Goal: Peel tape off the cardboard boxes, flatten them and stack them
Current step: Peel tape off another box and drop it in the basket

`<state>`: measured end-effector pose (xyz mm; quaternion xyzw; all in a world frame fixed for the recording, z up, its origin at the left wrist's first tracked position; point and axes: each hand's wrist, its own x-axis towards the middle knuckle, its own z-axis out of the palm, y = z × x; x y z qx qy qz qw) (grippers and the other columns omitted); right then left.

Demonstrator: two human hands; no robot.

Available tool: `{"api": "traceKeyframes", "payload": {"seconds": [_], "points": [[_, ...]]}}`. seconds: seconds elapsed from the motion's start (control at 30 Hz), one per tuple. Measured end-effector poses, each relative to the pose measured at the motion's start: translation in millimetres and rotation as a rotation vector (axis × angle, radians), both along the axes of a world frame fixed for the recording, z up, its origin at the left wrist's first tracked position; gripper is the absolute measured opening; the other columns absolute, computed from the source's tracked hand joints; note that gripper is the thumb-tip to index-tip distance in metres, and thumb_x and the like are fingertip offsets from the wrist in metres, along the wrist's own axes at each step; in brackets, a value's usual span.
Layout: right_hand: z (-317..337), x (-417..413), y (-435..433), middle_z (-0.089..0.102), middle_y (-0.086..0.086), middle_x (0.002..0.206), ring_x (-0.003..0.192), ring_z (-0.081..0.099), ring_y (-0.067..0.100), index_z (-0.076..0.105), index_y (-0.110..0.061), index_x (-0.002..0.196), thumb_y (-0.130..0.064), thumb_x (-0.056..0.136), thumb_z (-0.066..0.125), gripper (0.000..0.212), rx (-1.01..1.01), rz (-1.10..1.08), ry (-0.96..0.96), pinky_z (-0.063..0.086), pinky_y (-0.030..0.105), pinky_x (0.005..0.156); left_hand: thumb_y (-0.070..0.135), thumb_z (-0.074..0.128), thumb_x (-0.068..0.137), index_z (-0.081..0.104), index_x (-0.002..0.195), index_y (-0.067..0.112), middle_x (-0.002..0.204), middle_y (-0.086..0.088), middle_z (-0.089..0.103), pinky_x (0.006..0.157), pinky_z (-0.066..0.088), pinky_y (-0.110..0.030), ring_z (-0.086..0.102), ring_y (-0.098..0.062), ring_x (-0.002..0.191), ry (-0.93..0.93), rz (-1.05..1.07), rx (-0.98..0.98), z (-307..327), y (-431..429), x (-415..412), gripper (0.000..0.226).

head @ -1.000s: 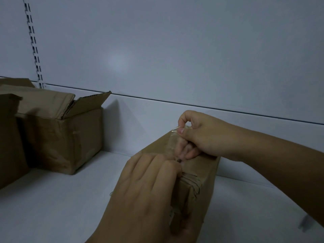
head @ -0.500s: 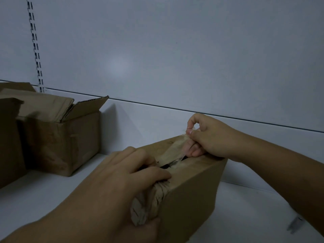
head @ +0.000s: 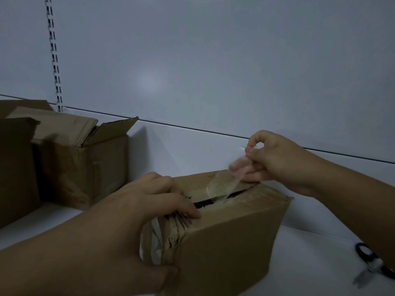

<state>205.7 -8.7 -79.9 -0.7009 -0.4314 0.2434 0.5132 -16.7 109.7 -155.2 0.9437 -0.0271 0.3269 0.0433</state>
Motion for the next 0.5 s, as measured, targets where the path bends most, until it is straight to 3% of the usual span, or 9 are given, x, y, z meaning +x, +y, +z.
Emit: {"api": "traceKeyframes", "payload": {"seconds": [0.1,0.23,0.3,0.37,0.5], "points": [[-0.3,-13.1,3.0,0.071,0.027,0.091,0.085,0.071,0.038,0.04,-0.011,0.091,-0.013,0.102,0.036,0.011,0.167,0.161,0.408,0.061,0.04,0.067,0.073,0.052,0.069,0.056,0.095,0.062,0.096,0.029,0.048,0.07,0.047,-0.021,0.051,0.007,0.09,-0.027,0.061,-0.106,8.3,-10.6,1.9,0.028],[-6.4,-29.0,9.9,0.064,0.011,0.06,0.052,0.064,0.022,0.041,-0.012,0.091,-0.018,0.102,0.035,0.014,0.211,0.258,0.542,0.06,0.042,0.064,0.077,0.055,0.055,0.06,0.076,0.037,0.084,0.018,0.057,0.067,0.051,-0.027,0.057,0.003,0.076,-0.085,0.165,-0.19,19.4,-33.0,15.8,0.046],[-10.8,-28.5,13.4,0.048,0.002,0.052,0.041,0.045,0.013,0.041,-0.014,0.093,-0.021,0.101,0.038,0.011,0.171,0.258,0.436,0.058,0.037,0.058,0.076,0.054,0.052,0.053,0.08,0.036,0.086,0.016,0.055,0.067,0.05,-0.029,0.055,-0.001,0.08,-0.032,0.203,-0.201,19.1,-33.6,20.5,0.049],[-13.3,-23.9,14.2,0.038,0.001,0.055,0.042,0.034,0.01,0.042,-0.018,0.091,-0.023,0.1,0.041,0.011,0.109,0.261,0.205,0.049,0.031,0.051,0.075,0.053,0.051,0.048,0.081,0.038,0.092,0.015,0.053,0.068,0.049,-0.03,0.052,-0.004,0.084,-0.001,0.209,-0.223,14.5,-29.8,20.8,0.047],[-11.4,-19.4,9.1,0.04,0.001,0.06,0.049,0.038,0.009,0.044,-0.021,0.091,-0.021,0.098,0.042,0.007,-0.046,0.365,-0.276,0.048,0.026,0.055,0.071,0.05,0.058,0.042,0.08,0.041,0.091,0.018,0.049,0.066,0.048,-0.033,0.049,-0.004,0.083,-0.009,0.215,-0.165,5.6,-30.0,22.3,0.038]]}}
